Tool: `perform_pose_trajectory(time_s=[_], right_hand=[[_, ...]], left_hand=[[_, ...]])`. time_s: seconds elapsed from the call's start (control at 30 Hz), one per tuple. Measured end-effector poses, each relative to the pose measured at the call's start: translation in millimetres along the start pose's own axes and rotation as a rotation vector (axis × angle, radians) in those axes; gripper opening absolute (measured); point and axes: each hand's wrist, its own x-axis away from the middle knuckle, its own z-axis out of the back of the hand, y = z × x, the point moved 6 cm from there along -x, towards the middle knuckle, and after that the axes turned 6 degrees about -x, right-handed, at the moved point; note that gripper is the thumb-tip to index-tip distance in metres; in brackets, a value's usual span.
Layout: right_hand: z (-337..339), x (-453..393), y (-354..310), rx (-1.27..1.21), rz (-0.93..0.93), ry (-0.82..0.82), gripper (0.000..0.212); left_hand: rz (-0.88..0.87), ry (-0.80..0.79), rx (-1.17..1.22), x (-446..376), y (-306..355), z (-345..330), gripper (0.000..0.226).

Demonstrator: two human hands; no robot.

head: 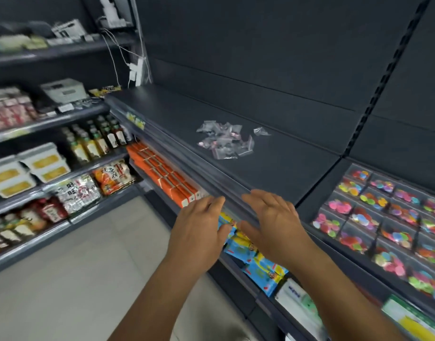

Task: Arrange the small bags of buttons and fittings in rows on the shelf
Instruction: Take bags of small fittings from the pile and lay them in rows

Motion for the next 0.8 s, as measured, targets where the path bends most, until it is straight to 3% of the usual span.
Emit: perform_pose_trajectory(time_s=[0.23,0.47,0.63,0.8], right_hand=[[-20,-89,-21,-0.026,0.061,-0.030,0.060],[-14,-186,5,-0.041,0.032,-0.012,0.057],[-2,-240,44,-0.069,-0.081,0.073,0.058],[-5,-268,85,-0.084,-0.305,0.124,0.070]], left_hand=[[0.048,0.008,-0.006,-58,-61,-10,0.057],[0.021,-0.023,-0.007,-157,-86,-23,0.057],[0.034,-0.050,0.010,-217,-83,-39,0.054],[0.069,-0.104,-0.122,-248,-84,-62,0.060]])
